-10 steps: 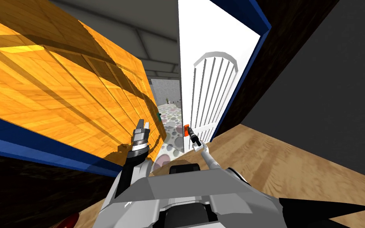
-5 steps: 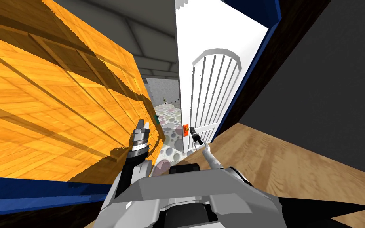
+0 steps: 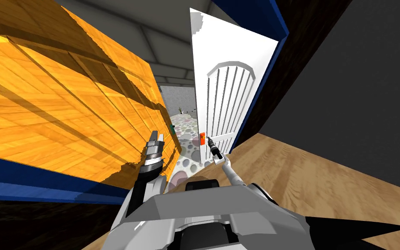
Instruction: Push the door open
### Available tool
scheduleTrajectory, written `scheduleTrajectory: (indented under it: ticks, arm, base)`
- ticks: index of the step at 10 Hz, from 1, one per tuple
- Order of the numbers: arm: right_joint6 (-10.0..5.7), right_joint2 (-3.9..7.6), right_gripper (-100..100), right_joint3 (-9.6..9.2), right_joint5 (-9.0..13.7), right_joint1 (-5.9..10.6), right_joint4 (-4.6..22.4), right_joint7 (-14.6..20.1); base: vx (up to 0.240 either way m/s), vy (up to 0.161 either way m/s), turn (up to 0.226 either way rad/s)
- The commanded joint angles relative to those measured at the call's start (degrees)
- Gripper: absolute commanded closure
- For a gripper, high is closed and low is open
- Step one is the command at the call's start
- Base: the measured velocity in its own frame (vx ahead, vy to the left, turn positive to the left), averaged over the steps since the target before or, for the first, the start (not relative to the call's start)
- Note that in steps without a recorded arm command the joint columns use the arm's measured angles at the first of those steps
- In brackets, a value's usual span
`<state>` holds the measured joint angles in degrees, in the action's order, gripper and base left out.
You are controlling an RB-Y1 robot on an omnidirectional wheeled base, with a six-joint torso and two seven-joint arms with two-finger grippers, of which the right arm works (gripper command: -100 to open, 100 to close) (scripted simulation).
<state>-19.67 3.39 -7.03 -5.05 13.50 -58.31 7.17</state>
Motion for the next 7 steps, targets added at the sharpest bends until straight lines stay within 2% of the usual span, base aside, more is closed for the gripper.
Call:
scheduleTrajectory:
  ticks: [1,4,5,6,7]
  arm:
    - [0.16,-0.28,-100,-0.22,0.09,-0.13,-0.23,0.21]
    - [0.37,-1.84,-100,-0.68,0.28,-0.46,-0.64,0.62]
    - [0.17,-1.51,-100,-0.55,0.22,-0.43,-0.41,0.49]
    - [-0.01,-0.93,-100,-0.35,0.25,-0.37,-0.22,0.37]
    - [-0.06,-0.82,-100,-0.28,0.26,-0.34,-0.17,0.34]
  base:
    - [-0.21,-0.003,-0.017]
    - [-0.219,0.013,-0.017]
    - [-0.097,0.003,-0.003]
    - [0.044,0.02,0.025]
    - [0.148,0.039,0.016]
